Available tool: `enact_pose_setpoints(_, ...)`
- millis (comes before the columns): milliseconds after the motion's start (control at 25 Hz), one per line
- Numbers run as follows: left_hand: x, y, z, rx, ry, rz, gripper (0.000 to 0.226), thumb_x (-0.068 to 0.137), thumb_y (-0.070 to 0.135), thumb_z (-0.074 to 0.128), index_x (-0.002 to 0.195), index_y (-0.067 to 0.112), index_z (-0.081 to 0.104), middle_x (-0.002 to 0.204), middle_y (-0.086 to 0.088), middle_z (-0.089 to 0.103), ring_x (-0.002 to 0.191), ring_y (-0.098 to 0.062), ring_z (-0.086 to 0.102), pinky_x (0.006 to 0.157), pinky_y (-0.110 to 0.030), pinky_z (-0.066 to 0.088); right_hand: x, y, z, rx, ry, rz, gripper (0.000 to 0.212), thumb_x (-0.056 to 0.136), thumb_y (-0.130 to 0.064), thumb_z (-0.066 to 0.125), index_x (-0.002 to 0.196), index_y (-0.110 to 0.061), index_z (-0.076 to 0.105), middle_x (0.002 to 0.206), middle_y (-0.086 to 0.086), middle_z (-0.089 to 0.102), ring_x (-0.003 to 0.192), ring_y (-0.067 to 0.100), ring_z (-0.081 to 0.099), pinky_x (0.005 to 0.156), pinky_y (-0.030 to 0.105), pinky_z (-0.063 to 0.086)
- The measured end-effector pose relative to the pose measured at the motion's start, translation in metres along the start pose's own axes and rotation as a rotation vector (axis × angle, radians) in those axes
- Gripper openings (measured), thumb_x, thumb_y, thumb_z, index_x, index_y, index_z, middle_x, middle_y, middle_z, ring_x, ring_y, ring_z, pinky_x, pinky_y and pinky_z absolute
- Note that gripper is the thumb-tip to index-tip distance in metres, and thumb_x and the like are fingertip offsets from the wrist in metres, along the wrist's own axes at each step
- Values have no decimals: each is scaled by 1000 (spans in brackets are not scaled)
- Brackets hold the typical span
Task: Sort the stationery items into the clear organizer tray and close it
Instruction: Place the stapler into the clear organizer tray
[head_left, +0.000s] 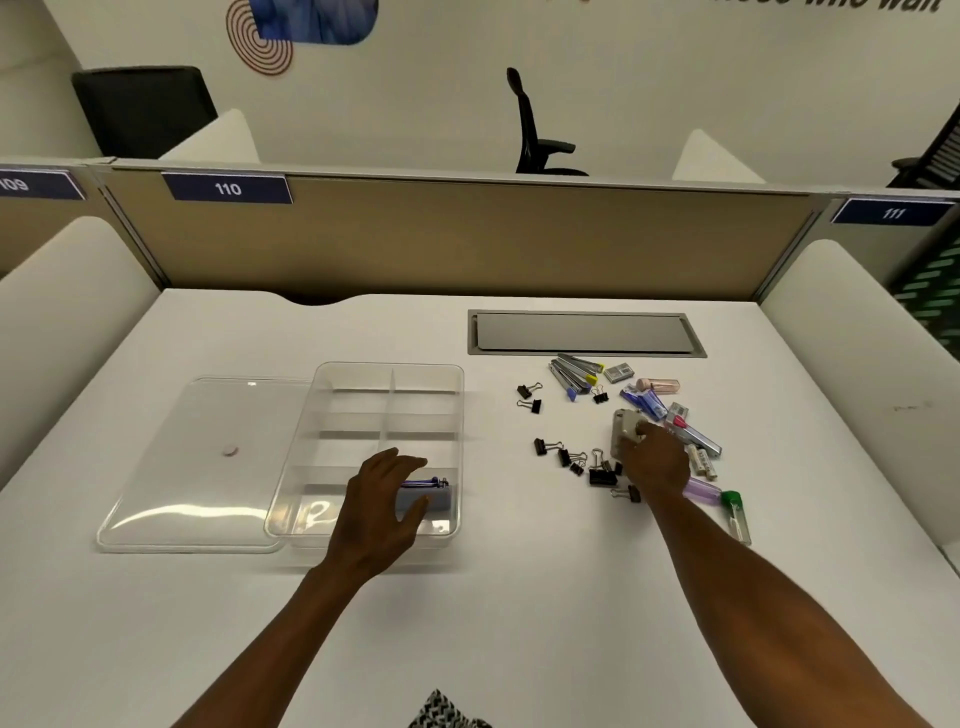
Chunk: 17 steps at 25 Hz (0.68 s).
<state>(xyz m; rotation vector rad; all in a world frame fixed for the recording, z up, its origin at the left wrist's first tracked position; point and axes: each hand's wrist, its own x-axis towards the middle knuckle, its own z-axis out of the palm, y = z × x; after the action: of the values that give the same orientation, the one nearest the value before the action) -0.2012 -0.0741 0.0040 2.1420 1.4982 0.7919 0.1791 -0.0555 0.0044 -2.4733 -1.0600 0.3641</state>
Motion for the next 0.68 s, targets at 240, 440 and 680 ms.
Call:
enact_pose_setpoints(240, -10, -8, -12, -47, 49, -44, 47, 82, 28, 75, 127, 24, 61, 130, 4, 58, 133, -16, 42, 108, -32, 35, 10, -16, -7, 352, 161, -5, 31, 99, -24, 54, 109, -2, 74, 94, 19, 73, 85, 31, 65, 73, 28, 45)
enact_pose_setpoints(440, -6, 9, -14, -118, 60, -78, 46, 83, 26, 76, 126, 24, 61, 129, 6, 56, 131, -16, 45, 105, -23, 31, -14, -45, -3, 810, -246, -47, 20, 96, -14, 59, 106, -6, 73, 99, 15, 69, 86, 29, 66, 70, 41, 54)
enact_pose_setpoints(680, 9, 24, -33, -308, -61, -116, 69, 79, 35, 78, 141, 34, 48, 134, 17, 56, 120, 0, 52, 95, -20, 47, -85, -88, 11, 988, -819, -187, 15, 95, -16, 61, 101, -17, 76, 101, 16, 71, 83, 19, 67, 64, 29, 53)
